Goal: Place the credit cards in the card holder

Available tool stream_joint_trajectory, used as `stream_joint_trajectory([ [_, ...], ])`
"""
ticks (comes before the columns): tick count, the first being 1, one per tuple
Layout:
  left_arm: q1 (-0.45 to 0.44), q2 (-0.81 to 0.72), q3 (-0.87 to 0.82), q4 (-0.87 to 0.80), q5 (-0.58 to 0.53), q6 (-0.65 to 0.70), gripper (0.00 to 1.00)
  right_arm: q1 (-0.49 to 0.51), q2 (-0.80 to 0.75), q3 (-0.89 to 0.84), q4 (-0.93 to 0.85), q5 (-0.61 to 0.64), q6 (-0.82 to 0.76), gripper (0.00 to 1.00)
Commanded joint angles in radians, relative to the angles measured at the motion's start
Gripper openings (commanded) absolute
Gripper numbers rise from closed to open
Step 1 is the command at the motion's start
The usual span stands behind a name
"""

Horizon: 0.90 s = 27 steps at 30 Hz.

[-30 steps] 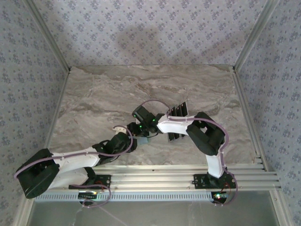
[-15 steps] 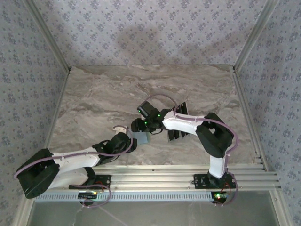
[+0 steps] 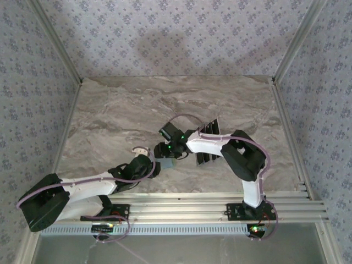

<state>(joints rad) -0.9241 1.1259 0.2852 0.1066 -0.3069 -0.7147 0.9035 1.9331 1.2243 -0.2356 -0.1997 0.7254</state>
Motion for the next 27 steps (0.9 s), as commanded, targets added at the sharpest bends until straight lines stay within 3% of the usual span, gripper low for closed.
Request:
stream_joint_trajectory([
  [1, -0.007, -0.01, 0.013, 0.01, -0.007, 0.014, 0.73, 0.018, 0.033, 0.009, 0.006, -0.028, 0.021, 0.57],
  [17, -0.007, 0.011, 0.041, 0.016, -0.014, 0.026, 0.78, 0.037, 0.06, 0.018, 0.041, -0.061, 0.053, 0.57],
  [27, -0.008, 0.14, 0.115, -0.062, -0.047, 0.005, 0.78, 0.035, 0.058, 0.023, 0.049, -0.073, 0.058, 0.57],
])
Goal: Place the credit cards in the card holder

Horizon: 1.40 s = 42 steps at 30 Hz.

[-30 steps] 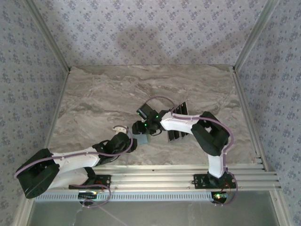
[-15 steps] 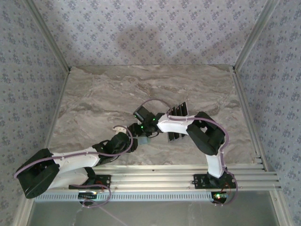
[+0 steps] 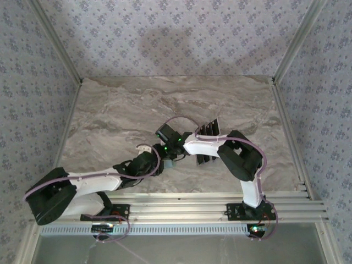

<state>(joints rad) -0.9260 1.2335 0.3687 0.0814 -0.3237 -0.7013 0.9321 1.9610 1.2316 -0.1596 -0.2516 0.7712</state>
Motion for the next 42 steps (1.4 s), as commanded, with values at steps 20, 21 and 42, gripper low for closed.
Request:
stream_joint_trajectory([
  [20, -0.016, 0.09, 0.01, -0.04, -0.058, -0.063, 0.63, -0.053, -0.106, -0.095, -0.019, -0.003, 0.01, 0.58],
  [21, -0.016, 0.09, 0.009, -0.038, -0.057, -0.064, 0.63, -0.052, -0.108, -0.103, -0.016, 0.0, 0.013, 0.58],
  [42, -0.017, -0.071, -0.037, -0.029, -0.049, -0.035, 0.75, -0.039, -0.034, -0.081, 0.038, -0.053, 0.05, 0.58],
])
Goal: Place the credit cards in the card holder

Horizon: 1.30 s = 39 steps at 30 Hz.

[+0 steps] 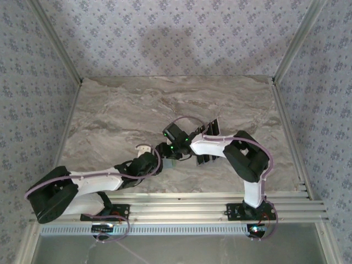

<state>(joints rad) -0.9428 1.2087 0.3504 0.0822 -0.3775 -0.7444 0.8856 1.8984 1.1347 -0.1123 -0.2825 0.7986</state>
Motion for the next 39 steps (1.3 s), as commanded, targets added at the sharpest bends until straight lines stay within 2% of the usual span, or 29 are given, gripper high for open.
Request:
stream_joint_trajectory([
  [1, -0.001, -0.064, -0.025, -0.032, 0.006, 0.007, 0.75, 0.007, 0.028, 0.017, -0.004, -0.025, 0.026, 0.58],
  [13, -0.002, -0.324, -0.074, -0.129, -0.076, -0.004, 0.77, 0.024, 0.042, 0.087, 0.005, -0.051, 0.063, 0.58],
  [24, -0.001, -0.418, -0.108, -0.176, -0.098, -0.022, 0.78, 0.059, 0.109, 0.188, -0.038, -0.053, 0.066, 0.58],
  [31, -0.001, -0.381, -0.111, -0.144, -0.051, 0.009, 0.79, 0.067, 0.141, 0.223, -0.048, -0.058, 0.068, 0.58],
  [39, -0.001, -0.25, -0.089, -0.064, -0.019, 0.032, 0.79, 0.073, 0.156, 0.237, -0.054, -0.06, 0.065, 0.58],
])
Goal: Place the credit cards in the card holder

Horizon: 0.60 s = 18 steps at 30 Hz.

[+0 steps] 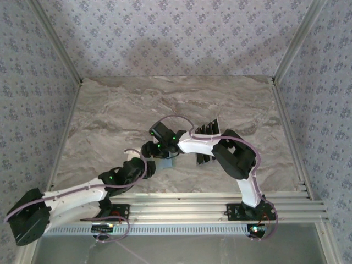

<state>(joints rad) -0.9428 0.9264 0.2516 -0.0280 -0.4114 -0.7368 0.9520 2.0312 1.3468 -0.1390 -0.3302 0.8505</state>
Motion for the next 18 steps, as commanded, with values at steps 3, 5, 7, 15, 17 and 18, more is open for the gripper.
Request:
stream_joint_trajectory([
  [3, -0.001, 0.084, 0.019, 0.072, 0.014, 0.025, 0.79, 0.007, 0.023, 0.023, -0.026, -0.013, 0.014, 0.58],
  [5, -0.001, 0.111, 0.024, 0.086, 0.01, 0.025, 0.79, 0.007, 0.023, 0.021, -0.023, -0.015, 0.016, 0.58],
  [7, -0.001, 0.136, 0.029, 0.092, -0.003, 0.023, 0.79, 0.007, 0.023, 0.02, -0.022, -0.015, 0.016, 0.58],
  [15, -0.001, 0.221, 0.028, 0.112, -0.02, 0.002, 0.78, -0.002, -0.001, 0.029, -0.024, -0.025, 0.004, 0.58],
  [17, -0.001, 0.235, 0.022, 0.119, -0.017, -0.004, 0.78, -0.011, -0.027, 0.024, -0.024, -0.021, -0.004, 0.58],
  [18, -0.001, 0.239, 0.018, 0.123, -0.016, -0.007, 0.77, -0.016, -0.046, 0.018, -0.027, -0.016, -0.009, 0.58],
])
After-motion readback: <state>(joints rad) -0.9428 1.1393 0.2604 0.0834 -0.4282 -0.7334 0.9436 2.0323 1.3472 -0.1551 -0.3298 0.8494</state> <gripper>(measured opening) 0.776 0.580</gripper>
